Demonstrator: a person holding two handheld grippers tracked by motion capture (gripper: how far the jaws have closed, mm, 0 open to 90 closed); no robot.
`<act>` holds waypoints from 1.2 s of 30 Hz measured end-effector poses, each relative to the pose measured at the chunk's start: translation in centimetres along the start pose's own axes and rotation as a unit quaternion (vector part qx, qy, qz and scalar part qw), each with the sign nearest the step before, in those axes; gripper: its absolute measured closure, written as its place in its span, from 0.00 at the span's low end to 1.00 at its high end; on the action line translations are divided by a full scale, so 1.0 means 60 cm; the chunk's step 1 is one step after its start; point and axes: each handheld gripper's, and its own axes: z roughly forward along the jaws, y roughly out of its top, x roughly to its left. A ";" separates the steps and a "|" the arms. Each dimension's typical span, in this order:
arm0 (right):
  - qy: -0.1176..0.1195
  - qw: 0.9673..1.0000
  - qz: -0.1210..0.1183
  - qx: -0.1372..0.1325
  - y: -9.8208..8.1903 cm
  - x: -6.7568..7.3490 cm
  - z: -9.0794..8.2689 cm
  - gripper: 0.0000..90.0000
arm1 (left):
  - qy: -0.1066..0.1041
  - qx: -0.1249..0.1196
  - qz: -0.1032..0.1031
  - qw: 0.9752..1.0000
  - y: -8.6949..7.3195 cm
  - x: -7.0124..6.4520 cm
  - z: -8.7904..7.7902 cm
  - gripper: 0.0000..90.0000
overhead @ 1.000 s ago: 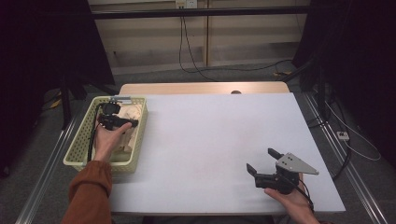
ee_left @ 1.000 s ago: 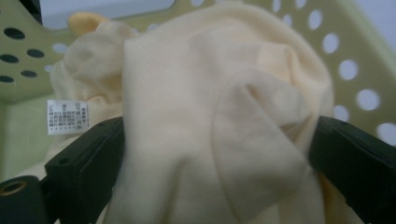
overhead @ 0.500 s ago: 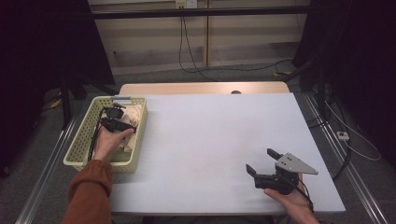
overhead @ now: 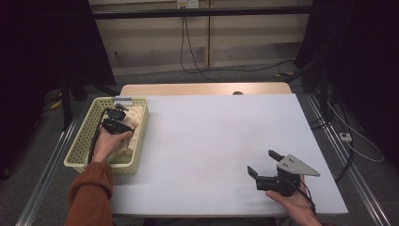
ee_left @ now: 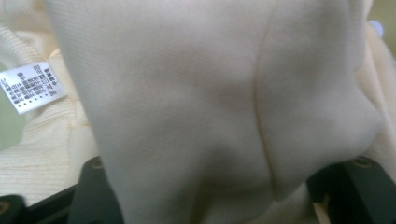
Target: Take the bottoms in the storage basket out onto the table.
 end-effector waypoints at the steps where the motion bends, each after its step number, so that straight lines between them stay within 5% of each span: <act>1: 0.000 1.000 0.000 0.001 0.000 0.000 0.000 0.07 | 0.001 -0.004 0.002 1.000 0.000 -0.001 0.000 0.49; 6: 0.000 1.000 0.001 0.001 0.000 -0.001 0.000 0.07 | -0.005 -0.004 0.004 1.000 -0.001 -0.001 -0.003 0.57; 10: -0.001 1.000 0.003 0.001 0.000 -0.002 0.001 0.07 | -0.032 -0.012 -0.016 0.999 -0.004 0.011 -0.007 0.62; 18: -0.003 1.000 0.004 0.001 0.000 -0.002 0.001 0.07 | -0.041 -0.038 -0.033 0.998 -0.007 0.012 -0.022 0.64; 26: -0.003 1.000 0.005 0.002 0.000 -0.003 0.001 0.07 | -0.033 -0.065 -0.036 0.997 -0.010 0.014 -0.041 0.65; 36: -0.001 1.000 0.004 -0.001 0.000 -0.001 -0.001 0.07 | -0.031 -0.113 -0.053 0.992 -0.017 0.020 -0.064 0.65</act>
